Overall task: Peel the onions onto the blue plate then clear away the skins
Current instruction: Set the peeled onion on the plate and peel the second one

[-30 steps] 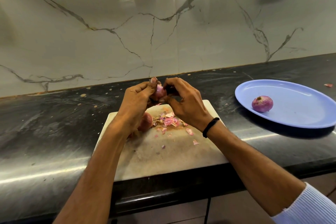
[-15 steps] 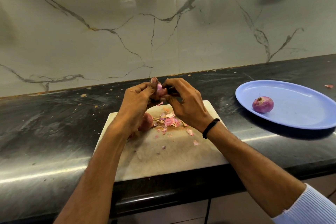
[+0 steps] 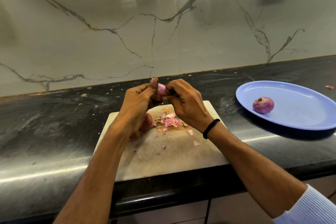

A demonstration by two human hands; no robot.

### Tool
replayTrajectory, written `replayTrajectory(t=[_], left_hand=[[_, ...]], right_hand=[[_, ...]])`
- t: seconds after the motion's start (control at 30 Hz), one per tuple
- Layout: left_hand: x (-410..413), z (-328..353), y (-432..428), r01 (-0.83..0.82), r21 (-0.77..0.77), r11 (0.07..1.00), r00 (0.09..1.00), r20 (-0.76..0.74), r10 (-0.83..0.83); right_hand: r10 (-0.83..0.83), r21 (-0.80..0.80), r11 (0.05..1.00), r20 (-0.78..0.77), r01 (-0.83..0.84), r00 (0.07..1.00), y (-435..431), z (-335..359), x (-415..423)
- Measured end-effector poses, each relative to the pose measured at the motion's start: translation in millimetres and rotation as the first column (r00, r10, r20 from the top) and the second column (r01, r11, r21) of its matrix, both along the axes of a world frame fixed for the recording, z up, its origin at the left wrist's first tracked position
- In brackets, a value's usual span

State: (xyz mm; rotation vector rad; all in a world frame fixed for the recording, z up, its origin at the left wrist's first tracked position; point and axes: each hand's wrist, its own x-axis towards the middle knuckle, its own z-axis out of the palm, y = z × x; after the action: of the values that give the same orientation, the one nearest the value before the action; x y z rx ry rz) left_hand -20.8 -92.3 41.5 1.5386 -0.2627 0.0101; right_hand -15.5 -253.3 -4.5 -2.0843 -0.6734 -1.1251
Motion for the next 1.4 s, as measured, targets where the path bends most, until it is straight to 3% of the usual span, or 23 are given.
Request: replayTrajectory(t=[0.33,0.63,1.07,1.4], left_hand=[[1.7,0.5,1.3,0.000,-0.064,0.998,1.000,-0.029,-0.002],[1.9,-0.9,2.7,-0.013,-0.013,1.000,0.999,-0.043,0.012],[3.4,-5.2,1.0,-0.049,0.078,0.996,0.998,-0.043,0.052],[-0.3,-0.6,0.4,-0.044,-0.020,0.999,0.996,-0.080,0.042]], right_hand=[[0.023,0.062,0.998,0.016,-0.024,1.000,1.8,3.0,-3.3],[-0.071,0.041,0.997,0.104,0.067,0.992,-1.1,3.3,-3.8],[-0.066,-0.005,0.998,0.049,0.066,0.997,-5.7,1.9,-2.3],[-0.059,-0.055,0.997,0.015,0.059,0.998,-2.5,-1.2,-1.8]])
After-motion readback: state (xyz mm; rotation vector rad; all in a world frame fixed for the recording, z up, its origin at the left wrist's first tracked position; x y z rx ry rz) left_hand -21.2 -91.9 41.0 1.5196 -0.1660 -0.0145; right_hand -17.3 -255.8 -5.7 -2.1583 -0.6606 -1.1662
